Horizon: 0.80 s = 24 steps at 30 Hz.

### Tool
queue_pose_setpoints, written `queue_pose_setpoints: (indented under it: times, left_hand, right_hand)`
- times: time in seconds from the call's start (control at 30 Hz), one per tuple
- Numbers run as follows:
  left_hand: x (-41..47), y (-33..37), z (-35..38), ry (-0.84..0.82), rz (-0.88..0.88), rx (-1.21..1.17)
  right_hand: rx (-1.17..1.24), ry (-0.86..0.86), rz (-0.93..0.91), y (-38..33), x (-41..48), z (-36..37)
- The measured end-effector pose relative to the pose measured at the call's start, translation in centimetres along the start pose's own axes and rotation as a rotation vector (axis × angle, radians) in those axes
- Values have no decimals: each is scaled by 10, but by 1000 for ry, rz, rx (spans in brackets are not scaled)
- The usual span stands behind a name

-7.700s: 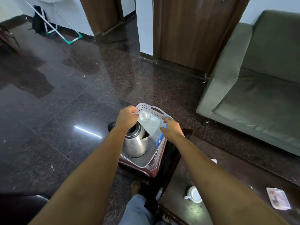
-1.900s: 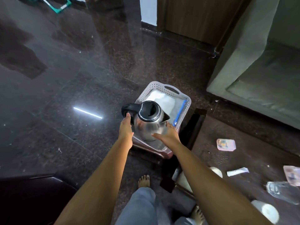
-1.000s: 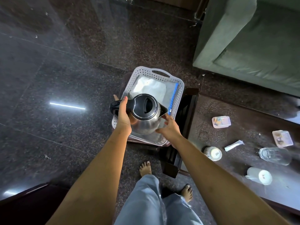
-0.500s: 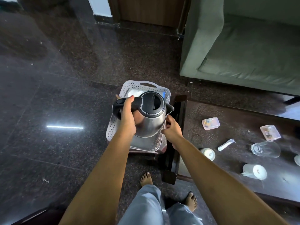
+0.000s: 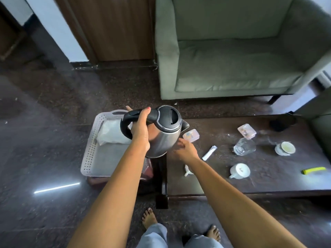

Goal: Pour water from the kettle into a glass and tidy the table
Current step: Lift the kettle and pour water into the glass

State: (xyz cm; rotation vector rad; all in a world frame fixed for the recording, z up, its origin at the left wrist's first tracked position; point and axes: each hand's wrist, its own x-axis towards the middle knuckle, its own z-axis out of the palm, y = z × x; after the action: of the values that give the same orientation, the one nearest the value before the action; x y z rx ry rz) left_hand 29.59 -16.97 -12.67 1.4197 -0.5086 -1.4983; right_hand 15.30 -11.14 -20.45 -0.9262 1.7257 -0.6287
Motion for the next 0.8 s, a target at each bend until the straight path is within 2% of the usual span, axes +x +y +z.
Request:
queue_pose_setpoints:
  times: [0.17,0.33,0.4,0.53,0.8]
  left_hand:
    - [-44,-42,81,39,92,-23]
    - [-78,-88,152,77,121,37]
    - [-88,-104,175,94,79,36]
    - [-94,-130,210,127,15,50]
    - [-71,-169,251,154,102,331]
  right_hand:
    - [-17,54,-27,39,-16,-84]
    - [12,151,97,82,-28,-169]
    - [43,177,123,95,-32,-195]
    - [120,145,181,116,-33,-222]
    - [159,90,192,131,-8,-234]
